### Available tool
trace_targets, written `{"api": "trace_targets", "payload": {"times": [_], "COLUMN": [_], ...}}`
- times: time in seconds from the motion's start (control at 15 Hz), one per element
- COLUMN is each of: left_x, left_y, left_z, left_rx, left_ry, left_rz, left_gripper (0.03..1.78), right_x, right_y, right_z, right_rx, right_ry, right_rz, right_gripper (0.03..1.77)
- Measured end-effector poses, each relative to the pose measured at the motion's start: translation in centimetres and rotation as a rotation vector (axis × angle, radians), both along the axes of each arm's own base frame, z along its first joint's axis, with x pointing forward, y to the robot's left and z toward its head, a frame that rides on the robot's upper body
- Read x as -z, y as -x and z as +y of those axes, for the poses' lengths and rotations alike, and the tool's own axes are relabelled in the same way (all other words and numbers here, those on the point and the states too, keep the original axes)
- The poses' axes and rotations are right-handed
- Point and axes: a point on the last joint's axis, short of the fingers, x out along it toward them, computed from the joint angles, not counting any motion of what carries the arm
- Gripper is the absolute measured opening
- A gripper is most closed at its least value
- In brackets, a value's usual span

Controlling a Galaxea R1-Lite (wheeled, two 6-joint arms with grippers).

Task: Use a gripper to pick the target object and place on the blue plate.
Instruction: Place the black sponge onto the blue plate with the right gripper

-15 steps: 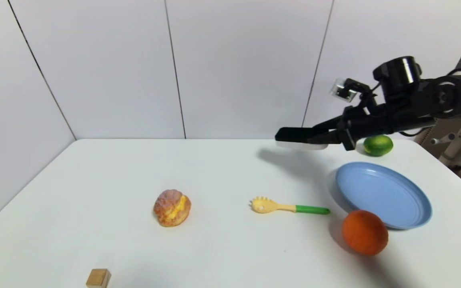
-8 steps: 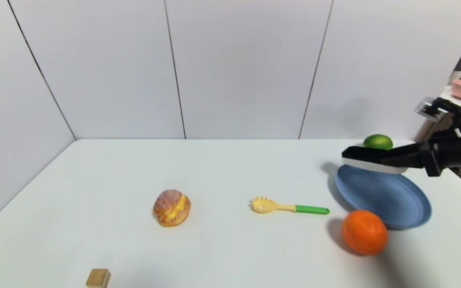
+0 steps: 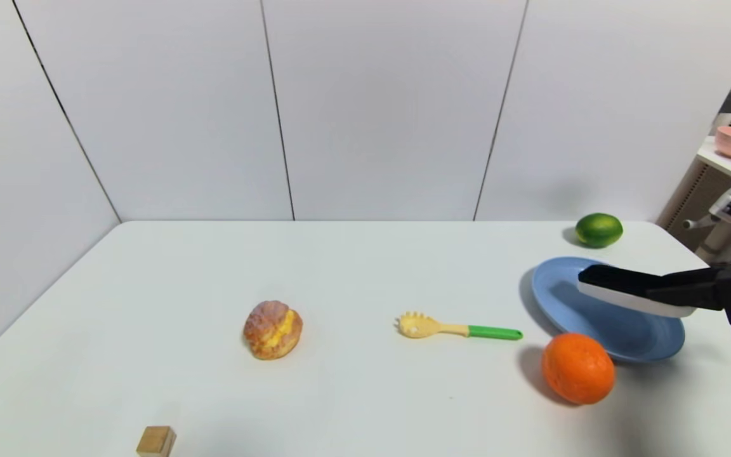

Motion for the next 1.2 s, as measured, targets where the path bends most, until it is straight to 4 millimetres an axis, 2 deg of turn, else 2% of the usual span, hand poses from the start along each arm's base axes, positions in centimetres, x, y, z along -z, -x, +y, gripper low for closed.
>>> {"api": "trace_targets", "payload": {"times": [0.13, 0.4, 0.67, 0.93, 1.2], "left_x": [0.0, 0.0, 0.0, 0.0, 0.0], "left_y": [0.0, 0.0, 0.0, 0.0, 0.0], "left_z": [0.0, 0.0, 0.0, 0.0, 0.0], "left_rx": [0.000, 0.000, 0.000, 0.000, 0.000], "left_ry": [0.000, 0.000, 0.000, 0.000, 0.000], "left_rz": [0.000, 0.000, 0.000, 0.000, 0.000], "left_gripper": [1.69, 1.69, 1.69, 1.69, 1.69], "right_x": [0.6, 1.6, 1.6, 0.1, -2.7], "right_y": [0.1, 0.6, 0.8, 2.1, 6.0], "right_z": [0.0, 0.2, 0.1, 0.1, 1.8], "right_rx": [0.004, 0.003, 0.013, 0.043, 0.140], "right_ry": [0.002, -0.012, -0.009, 0.003, -0.085], "right_rz": [-0.012, 0.018, 0.014, -0.027, -0.011], "right_gripper": [0.86, 1.20, 1.40, 1.53, 1.60]}}
